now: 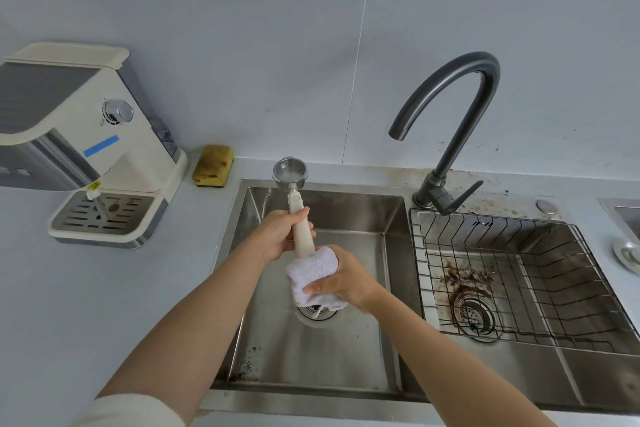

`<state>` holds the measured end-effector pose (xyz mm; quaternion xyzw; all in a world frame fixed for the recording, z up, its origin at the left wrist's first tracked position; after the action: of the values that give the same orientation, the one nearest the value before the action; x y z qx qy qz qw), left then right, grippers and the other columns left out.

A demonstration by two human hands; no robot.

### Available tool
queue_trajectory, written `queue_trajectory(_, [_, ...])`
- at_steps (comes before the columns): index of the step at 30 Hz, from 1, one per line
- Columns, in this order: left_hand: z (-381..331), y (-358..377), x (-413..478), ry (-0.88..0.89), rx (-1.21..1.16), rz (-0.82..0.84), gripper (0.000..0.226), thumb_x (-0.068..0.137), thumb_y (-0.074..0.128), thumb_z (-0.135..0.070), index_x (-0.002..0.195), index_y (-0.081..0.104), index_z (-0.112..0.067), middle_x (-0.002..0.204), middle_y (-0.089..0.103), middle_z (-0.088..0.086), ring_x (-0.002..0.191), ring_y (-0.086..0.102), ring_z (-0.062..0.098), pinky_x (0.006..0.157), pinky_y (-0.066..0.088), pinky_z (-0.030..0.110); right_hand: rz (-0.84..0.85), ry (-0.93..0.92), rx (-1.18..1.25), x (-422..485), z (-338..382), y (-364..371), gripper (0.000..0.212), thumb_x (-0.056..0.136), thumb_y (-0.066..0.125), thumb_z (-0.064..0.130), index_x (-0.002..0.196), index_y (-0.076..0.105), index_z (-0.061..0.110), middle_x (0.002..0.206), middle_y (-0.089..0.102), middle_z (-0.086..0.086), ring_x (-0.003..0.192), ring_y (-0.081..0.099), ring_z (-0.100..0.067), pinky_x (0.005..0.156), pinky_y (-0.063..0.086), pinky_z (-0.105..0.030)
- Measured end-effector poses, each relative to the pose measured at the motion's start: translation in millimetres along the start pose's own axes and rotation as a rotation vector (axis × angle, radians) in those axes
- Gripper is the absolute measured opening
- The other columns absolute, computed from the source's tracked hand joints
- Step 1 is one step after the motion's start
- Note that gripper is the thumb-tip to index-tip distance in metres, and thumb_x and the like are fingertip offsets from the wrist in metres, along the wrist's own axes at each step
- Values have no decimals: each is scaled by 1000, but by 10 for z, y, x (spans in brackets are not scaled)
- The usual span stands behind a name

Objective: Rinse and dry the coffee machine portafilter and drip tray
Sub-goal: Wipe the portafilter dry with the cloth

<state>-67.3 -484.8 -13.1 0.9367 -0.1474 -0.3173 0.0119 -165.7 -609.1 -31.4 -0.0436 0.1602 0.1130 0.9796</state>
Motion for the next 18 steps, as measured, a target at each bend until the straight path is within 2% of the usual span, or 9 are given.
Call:
queue_trajectory(2, [25, -3, -38, 18, -2, -1, 15, 93, 53, -20, 85, 55, -7, 78, 59, 8, 68, 60, 20, 66, 51, 33, -1, 5, 7, -38, -38, 8, 44, 62, 76, 1, 97, 56, 19, 92, 63, 1, 77, 63, 2, 69, 51, -12])
queue_trajectory(3, [39, -8, -61, 24, -7, -4, 16, 93, 53, -20, 85, 55, -7, 78, 59, 8, 70, 60, 20, 68, 51, 34, -3, 14, 20, -42, -63, 13, 54, 59, 75, 5, 107, 54, 17, 100, 61, 0, 86, 62, -3, 75, 51, -17])
queue_trajectory(5, [66, -31, -103, 36, -11, -16, 17, 93, 52, -21, 84, 55, -7, 79, 59, 8, 71, 60, 20, 68, 51, 33, 13, 37, 70, -62, -84, 8, 63, 59, 74, 6, 115, 50, 22, 108, 57, 4, 96, 58, -8, 81, 51, -23])
queue_trajectory(7, [85, -67, -141, 48, -25, -31, 17, 94, 51, -21, 84, 54, -8, 80, 59, 8, 72, 60, 19, 64, 50, 31, 47, 53, 75, -92, -74, -15, 55, 59, 72, 7, 107, 52, 26, 101, 57, 7, 92, 57, -8, 79, 51, -23])
queue_trajectory(10, [106, -148, -188, 53, -59, -64, 16, 94, 51, -22, 86, 54, -8, 80, 59, 7, 71, 60, 18, 62, 47, 29, 98, 91, 38, -112, -55, -69, 38, 62, 71, 12, 93, 52, 23, 89, 58, 4, 84, 57, -10, 73, 48, -24])
queue_trajectory(13, [134, -244, -222, 54, -61, -77, 17, 94, 51, -23, 94, 53, -6, 81, 59, 7, 72, 59, 18, 63, 47, 28, 113, 101, 12, -80, -12, -128, 36, 61, 74, 20, 91, 54, 20, 89, 61, 3, 86, 60, -12, 76, 49, -27])
queue_trajectory(15, [155, -309, -231, 59, -70, -83, 17, 94, 51, -23, 94, 53, -6, 81, 58, 7, 73, 59, 18, 69, 48, 30, 90, 88, -48, -54, 76, -166, 39, 56, 74, 31, 90, 59, 19, 88, 64, 4, 88, 61, -12, 81, 49, -29])
queue_trajectory(16, [165, -343, -232, 65, -77, -87, 17, 94, 51, -23, 94, 54, -6, 80, 58, 7, 72, 58, 18, 73, 48, 33, 60, 78, -82, -35, 126, -186, 40, 56, 73, 32, 90, 60, 16, 87, 65, 2, 87, 62, -14, 82, 49, -30])
queue_trajectory(18, [190, -410, -217, 67, -94, -93, 16, 94, 51, -22, 93, 54, -7, 80, 58, 8, 72, 58, 20, 83, 48, 40, -24, 65, -69, 34, 207, -243, 38, 70, 72, 22, 99, 60, 2, 92, 65, -17, 88, 64, -29, 84, 51, -38])
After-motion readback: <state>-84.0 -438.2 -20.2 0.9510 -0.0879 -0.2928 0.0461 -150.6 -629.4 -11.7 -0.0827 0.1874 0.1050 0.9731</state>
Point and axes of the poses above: each hand's wrist, its own x-axis towards the middle knuckle, its own y-axis out of the palm, z = x × y, the point moved 1 cm from there along x, towards the middle knuckle
